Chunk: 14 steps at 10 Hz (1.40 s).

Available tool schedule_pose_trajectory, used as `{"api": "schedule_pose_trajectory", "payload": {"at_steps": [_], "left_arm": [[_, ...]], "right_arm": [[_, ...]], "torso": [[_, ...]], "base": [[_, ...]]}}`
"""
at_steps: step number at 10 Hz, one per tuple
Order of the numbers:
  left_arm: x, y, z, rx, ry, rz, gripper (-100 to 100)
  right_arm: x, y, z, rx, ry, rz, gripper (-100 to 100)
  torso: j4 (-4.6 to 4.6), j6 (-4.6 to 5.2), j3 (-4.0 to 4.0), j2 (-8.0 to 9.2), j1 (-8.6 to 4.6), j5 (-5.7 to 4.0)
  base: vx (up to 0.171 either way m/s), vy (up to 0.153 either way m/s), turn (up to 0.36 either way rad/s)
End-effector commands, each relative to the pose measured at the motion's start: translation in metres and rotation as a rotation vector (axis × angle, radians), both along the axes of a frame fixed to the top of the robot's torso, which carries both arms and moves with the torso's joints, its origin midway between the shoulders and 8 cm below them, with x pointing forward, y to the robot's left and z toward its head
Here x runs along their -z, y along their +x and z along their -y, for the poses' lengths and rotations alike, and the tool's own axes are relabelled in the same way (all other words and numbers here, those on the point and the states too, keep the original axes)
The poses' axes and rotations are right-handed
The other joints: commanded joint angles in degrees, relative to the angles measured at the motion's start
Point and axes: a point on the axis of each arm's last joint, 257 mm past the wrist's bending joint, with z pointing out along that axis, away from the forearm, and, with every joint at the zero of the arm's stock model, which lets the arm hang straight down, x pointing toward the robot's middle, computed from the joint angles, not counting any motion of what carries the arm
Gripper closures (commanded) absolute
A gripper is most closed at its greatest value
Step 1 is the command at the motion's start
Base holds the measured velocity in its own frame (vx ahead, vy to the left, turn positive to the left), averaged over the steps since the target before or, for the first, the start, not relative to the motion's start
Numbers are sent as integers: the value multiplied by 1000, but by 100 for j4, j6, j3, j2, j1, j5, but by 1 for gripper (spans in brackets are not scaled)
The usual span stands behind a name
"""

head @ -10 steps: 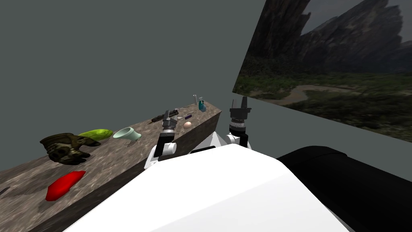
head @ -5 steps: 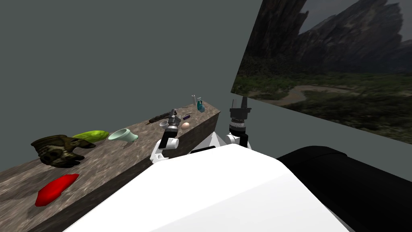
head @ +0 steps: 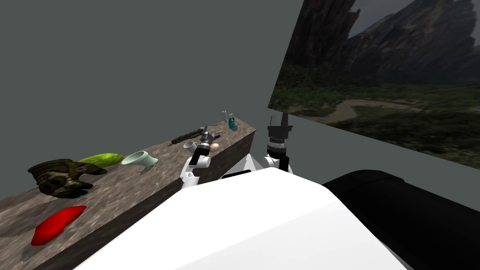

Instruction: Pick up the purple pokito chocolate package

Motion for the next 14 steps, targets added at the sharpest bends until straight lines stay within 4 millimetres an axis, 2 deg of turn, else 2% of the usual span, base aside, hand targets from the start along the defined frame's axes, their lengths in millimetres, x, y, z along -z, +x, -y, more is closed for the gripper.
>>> {"api": "schedule_pose_trajectory", "payload": {"at_steps": [1,2,3,4,5,6,11,14], "left_arm": [[9,14,8,16,-16,-48,-100],[11,15,9,15,-13,-61,-100],[17,27,16,29,-27,-93,-100],[21,28,16,27,-24,-111,-100],[28,40,23,39,-36,-148,-100],[31,41,23,37,-32,-163,-100],[58,73,39,53,-53,-315,-100],[73,84,42,49,-51,-391,-100]], "right_arm": [[0,0,0,0,0,0,0],[0,0,0,0,0,0,0],[0,0,0,0,0,0,0],[0,0,0,0,0,0,0],[0,0,0,0,0,0,0],[0,0,0,0,0,0,0],[0,0,0,0,0,0,0],[0,0,0,0,0,0,0]], "torso": [[0,0,0,0,0,0],[0,1,-1,-1,-2,0],[0,-1,0,-1,0,0],[-1,0,-2,-3,-1,0],[-1,-1,-1,-2,1,0],[-1,0,-1,-2,0,0],[0,-1,0,0,5,1],[0,-1,0,0,6,1]], "base": [[14,-34,-1],[13,-31,-2],[20,-33,3],[16,-27,0],[16,-28,4],[9,-24,2],[12,-20,7],[12,-15,11]]}}
